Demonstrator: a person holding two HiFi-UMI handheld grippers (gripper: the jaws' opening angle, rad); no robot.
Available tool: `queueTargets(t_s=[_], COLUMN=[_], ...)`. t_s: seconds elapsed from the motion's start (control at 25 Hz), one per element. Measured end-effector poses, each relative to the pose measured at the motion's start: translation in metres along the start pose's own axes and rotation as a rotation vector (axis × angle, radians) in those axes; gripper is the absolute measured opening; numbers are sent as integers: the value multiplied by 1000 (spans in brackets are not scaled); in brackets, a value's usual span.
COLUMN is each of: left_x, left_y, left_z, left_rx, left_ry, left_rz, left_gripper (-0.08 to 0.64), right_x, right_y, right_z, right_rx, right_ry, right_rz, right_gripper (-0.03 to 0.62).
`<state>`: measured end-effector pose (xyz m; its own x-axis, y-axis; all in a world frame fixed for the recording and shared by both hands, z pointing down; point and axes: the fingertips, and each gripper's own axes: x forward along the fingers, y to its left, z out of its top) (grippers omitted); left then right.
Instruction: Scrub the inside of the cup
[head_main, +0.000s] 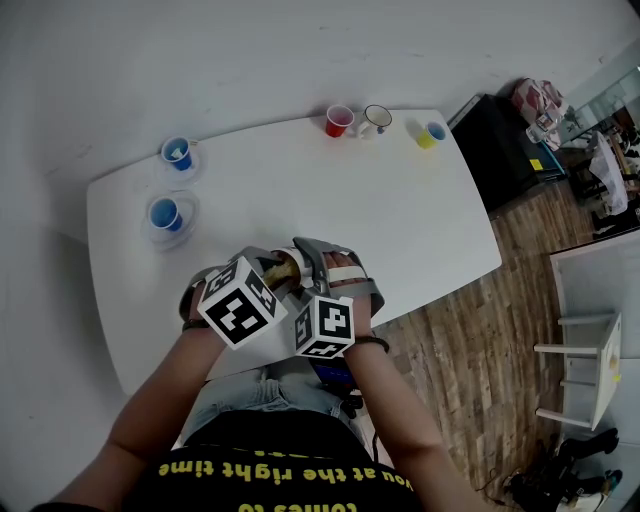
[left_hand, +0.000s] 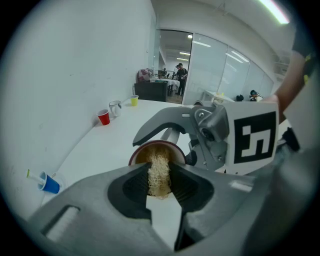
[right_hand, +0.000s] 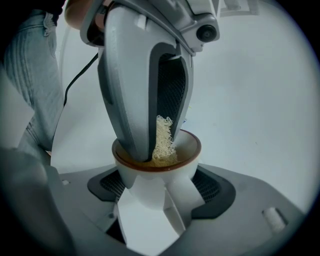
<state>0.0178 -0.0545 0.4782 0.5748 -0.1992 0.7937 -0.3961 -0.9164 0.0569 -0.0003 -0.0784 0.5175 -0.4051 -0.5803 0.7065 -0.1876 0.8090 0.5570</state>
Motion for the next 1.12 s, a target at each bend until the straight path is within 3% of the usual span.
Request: queueTargets(t_s=[0.4,0.88,1.12], left_x=[-16,-42,-59], left_y=[-5,4,9], left_z=[13,23,33], left_rx=[62,11,22], left_ry=[-103,-235,-331], left_rz=[4,65,112], left_gripper=[100,100,100], right_x=[-7,-18,-24], right_y=[-9,-26,-35], right_z=[-15,-32,-34], right_rx=[135,308,405], right_ry=[-15,-31,-63], right_rz=[-9,-38,-53], right_gripper=[394,394,395])
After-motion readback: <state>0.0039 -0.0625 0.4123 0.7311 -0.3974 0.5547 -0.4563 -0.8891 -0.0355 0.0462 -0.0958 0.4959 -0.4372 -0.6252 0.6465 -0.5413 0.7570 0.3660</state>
